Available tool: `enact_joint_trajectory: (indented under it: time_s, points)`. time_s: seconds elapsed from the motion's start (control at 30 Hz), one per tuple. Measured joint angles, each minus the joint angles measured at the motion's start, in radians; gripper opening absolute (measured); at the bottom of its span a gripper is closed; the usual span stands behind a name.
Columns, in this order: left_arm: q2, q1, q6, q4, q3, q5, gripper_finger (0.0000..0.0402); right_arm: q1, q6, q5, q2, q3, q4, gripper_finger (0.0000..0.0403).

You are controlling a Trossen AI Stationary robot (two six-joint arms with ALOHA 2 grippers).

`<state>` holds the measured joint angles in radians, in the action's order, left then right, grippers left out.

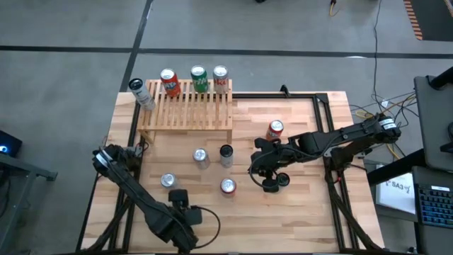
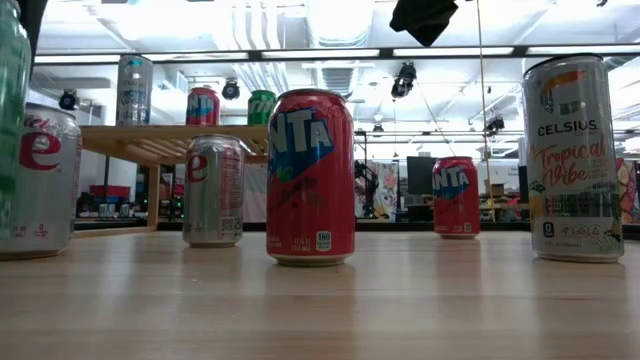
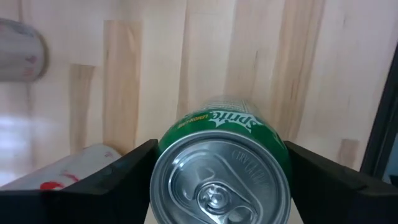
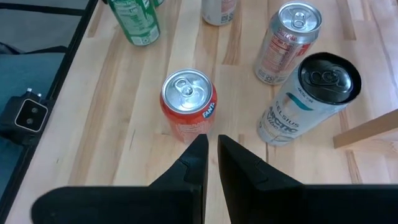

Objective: Place canned beverage on shelf
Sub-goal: Put the right green soda can on the shelf aligned with the other green soda can

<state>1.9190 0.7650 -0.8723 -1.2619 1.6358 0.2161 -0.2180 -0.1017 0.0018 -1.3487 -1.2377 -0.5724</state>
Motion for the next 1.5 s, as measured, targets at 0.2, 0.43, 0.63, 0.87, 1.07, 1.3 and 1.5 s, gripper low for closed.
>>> enact_joint_trajectory:
  time_s: [0.2, 0.43, 0.63, 0.87, 1.07, 1.3, 1.5]
  points:
    - [-0.001, -0.006, 0.053, -0.101, 0.115, 0.032, 0.0287, 0.000, -0.010, 0.000, 0.000, 0.000, -0.020, 0.0027]
    - [-0.002, -0.042, 0.094, -0.309, 0.286, 0.140, 0.0287, 0.000, -0.010, 0.000, 0.000, 0.000, -0.055, 0.0027]
    - [-0.026, -0.101, 0.227, -0.312, 0.389, 0.183, 0.0287, 0.000, -0.010, 0.000, 0.000, 0.000, -0.075, 0.0027]
    - [-0.035, -0.187, 0.431, -0.310, 0.503, 0.196, 0.0287, 0.000, -0.002, 0.000, 0.000, 0.000, -0.079, 0.0027]
    - [-0.054, -0.269, 0.591, -0.310, 0.589, 0.197, 0.0287, 0.000, 0.008, 0.000, 0.000, 0.000, -0.085, 0.0027]
    - [-0.120, -0.400, 0.723, -0.311, 0.613, 0.197, 0.0287, 0.000, 0.008, 0.001, 0.000, 0.000, -0.109, 0.0027]
    - [-0.168, -0.559, 0.785, -0.311, 0.608, 0.196, 0.0287, 0.001, 0.016, 0.000, 0.000, 0.000, -0.109, 0.0027]
